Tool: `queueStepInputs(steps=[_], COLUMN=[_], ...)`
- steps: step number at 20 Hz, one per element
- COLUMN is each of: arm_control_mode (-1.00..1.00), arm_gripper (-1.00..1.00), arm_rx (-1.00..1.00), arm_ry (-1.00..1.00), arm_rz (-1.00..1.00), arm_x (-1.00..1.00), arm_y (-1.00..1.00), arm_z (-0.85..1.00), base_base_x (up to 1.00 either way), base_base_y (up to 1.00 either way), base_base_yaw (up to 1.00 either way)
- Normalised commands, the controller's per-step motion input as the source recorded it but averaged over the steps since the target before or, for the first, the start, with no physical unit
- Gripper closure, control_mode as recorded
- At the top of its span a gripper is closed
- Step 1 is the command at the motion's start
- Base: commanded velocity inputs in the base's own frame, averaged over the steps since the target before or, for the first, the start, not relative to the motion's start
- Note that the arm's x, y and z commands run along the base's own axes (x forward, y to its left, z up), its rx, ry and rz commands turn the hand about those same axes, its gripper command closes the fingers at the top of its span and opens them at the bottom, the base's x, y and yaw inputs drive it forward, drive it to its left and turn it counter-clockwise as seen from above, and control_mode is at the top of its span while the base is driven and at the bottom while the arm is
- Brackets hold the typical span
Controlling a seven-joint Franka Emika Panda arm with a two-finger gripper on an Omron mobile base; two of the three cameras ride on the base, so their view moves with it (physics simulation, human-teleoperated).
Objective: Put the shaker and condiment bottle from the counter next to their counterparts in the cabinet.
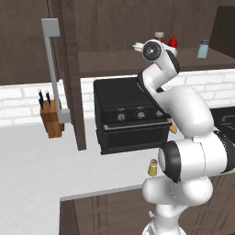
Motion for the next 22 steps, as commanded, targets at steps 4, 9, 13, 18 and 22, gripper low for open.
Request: queueStepInputs(steps=[4,9,13,18,22], arm_control_mode=[-1.0,-1.0,-1.0,-1.0,-1.0], arm_gripper=[-1.0,-1.0,-1.0,-1.0,-1.0], arm_rx=[0.0,0.0,0.0,0.0,0.0], arm_ry=[-0.03,0.0,0.0,0.0,0.0], arm_rz=[0.0,0.0,0.0,0.0,0.0], arm_x=[0.17,-0.04,-0.16,-0.22,-0.26], arm_y=[0.0,0.0,0.09,0.18,0.17], arm_z=[-0.39,-0.08,0.0,0.0,0.1], base_base_x=[0.0,0.0,0.0,0.0,0.0], base_base_y=[0.0,0.0,0.0,0.0,0.0], base_base_yaw=[0.0,0.0,0.0,0.0,0.0])
